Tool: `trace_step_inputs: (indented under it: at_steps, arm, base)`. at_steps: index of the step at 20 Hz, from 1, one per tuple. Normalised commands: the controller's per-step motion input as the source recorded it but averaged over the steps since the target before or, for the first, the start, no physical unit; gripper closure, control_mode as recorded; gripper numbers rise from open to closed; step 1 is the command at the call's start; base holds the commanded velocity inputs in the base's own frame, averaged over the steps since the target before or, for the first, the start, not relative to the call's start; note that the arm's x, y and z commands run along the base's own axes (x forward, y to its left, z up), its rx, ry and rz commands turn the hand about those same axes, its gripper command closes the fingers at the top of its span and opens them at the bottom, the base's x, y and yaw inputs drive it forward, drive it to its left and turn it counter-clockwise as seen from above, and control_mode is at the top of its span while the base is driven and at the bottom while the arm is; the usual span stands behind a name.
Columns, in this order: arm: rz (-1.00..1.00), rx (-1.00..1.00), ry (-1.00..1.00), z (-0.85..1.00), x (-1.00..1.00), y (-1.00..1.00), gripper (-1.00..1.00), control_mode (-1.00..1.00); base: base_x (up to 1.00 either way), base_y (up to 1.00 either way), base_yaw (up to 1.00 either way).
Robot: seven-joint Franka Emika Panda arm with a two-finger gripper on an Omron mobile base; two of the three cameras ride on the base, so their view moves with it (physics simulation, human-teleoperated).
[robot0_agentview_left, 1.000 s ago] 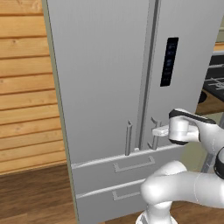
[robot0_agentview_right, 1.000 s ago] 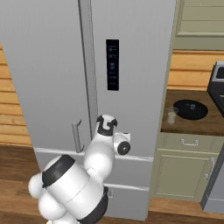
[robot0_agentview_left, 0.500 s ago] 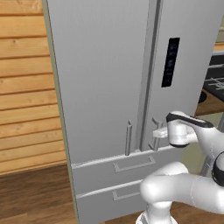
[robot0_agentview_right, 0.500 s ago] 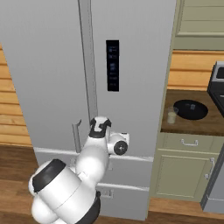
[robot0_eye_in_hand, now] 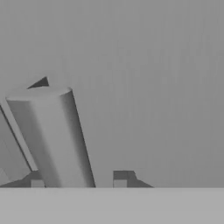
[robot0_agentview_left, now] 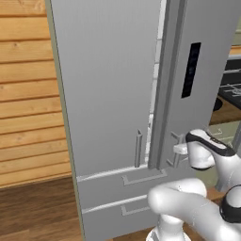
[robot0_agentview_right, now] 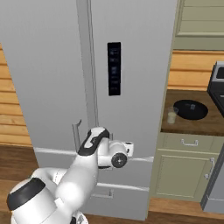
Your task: Grab a lemon wedge from the fridge and one ice cube from the ice bowl, and put them in the glass of lemonade.
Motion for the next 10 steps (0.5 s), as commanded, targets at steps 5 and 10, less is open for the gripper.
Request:
trace_step_inputs:
  at_steps: [5, 10]
  arm:
    - [-0.09, 0.0, 0.0, 0.0, -0.62, -0.84, 1.0, -1.0]
    - [-0.13, 0.0, 0.0, 0.0, -0.72, -0.81, 1.0, -1.0]
  base:
    - [0.0, 0.0, 0.0]
    - [0.0, 0.0, 0.0]
